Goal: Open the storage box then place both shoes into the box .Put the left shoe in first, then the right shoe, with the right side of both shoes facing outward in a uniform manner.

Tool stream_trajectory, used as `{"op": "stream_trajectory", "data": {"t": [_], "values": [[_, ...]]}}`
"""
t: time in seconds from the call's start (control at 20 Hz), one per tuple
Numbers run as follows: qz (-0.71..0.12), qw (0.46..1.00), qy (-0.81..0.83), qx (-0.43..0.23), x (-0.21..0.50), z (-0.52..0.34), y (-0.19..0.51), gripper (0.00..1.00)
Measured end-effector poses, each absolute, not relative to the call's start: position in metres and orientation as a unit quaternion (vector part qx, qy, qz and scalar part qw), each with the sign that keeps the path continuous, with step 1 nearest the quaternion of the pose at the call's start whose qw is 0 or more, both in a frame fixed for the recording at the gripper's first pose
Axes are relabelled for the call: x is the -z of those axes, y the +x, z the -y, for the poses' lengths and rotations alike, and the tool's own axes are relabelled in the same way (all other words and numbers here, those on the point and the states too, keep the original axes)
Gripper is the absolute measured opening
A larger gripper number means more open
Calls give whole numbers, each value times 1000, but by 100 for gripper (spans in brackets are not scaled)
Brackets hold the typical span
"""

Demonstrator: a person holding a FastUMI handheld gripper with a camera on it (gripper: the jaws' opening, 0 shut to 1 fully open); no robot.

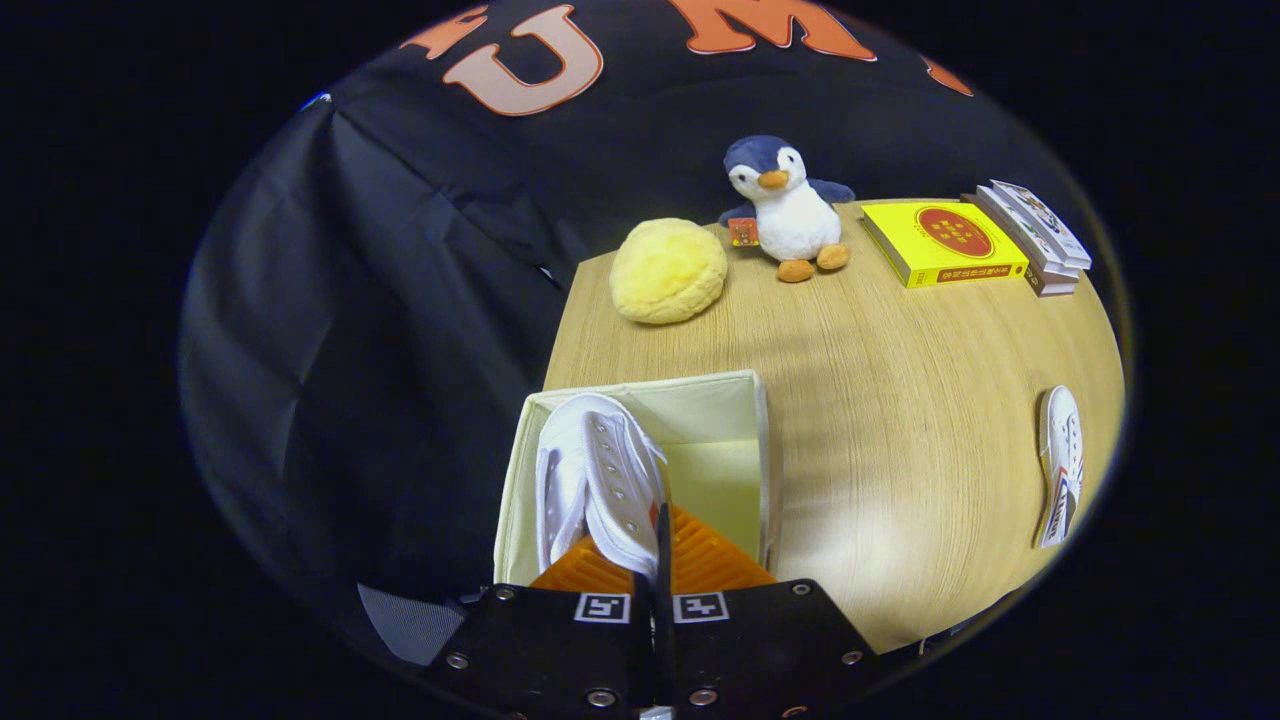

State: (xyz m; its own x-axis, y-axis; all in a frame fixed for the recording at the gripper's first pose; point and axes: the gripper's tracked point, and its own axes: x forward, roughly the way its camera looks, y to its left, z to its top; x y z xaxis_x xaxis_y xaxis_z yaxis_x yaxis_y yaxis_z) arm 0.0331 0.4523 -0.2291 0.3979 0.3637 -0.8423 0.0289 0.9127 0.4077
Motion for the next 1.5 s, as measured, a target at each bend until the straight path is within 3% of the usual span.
{"op": "stream_trajectory", "data": {"t": [0.8, 0.95, 1.1, 1.2, 1.3, 1.35, 1.5], "values": [[-602, 772, 206, 14, 310, -501, 12, 3], [-616, 754, 226, 1, 324, -517, 4, 11], [-622, 745, 239, -9, 327, -523, -1, 13], [-635, 734, 235, -43, 327, -528, -6, 13], [-651, 714, 245, -83, 316, -535, -14, 18], [-650, 710, 252, -97, 310, -532, -16, 26], [-630, 713, 273, -142, 282, -524, -14, 29]]}}
